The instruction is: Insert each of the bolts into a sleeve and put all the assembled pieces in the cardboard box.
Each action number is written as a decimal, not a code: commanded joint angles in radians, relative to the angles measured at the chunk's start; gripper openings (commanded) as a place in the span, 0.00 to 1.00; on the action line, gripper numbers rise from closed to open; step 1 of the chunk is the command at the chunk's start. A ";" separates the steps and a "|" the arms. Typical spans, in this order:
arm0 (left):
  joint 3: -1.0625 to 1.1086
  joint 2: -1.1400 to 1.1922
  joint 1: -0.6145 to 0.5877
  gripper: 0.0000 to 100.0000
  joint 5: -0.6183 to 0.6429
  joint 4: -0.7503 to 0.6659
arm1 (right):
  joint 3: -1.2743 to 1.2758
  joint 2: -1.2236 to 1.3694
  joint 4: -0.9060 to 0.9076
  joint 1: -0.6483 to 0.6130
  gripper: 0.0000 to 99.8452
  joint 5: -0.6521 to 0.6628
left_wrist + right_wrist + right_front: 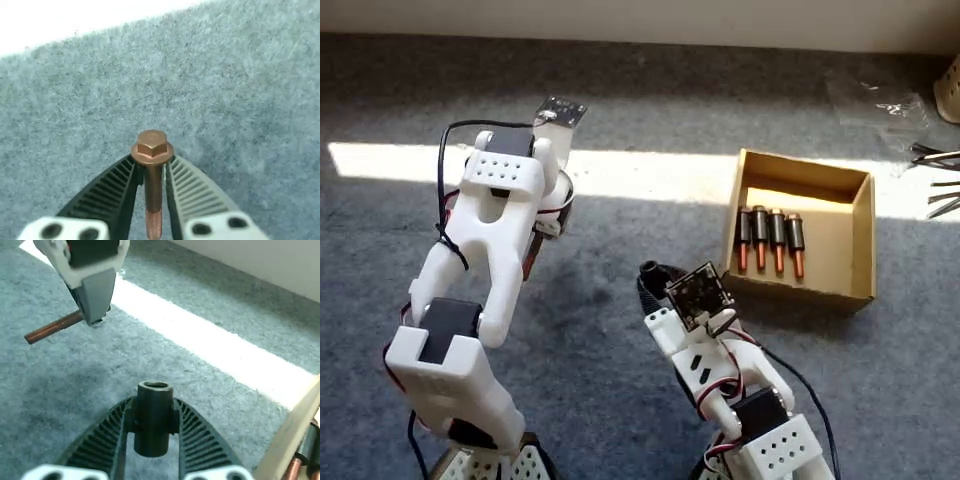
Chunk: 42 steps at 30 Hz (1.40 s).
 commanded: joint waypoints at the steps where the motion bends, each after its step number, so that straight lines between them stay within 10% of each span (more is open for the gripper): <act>1: -0.084 -0.021 0.015 0.01 -0.025 0.008 | -0.007 -0.010 -0.030 -0.012 0.00 0.012; 16: -0.090 -0.414 0.016 0.01 -0.121 0.041 | 0.012 -0.010 -0.091 -0.104 0.00 -0.143; 30: 0.389 -0.929 0.102 0.01 -0.121 -0.354 | 0.105 -0.010 -0.321 -0.142 0.00 -0.198; 42: 0.470 -1.155 0.183 0.01 -0.044 -0.368 | 0.110 -0.010 -0.323 -0.223 0.00 -0.199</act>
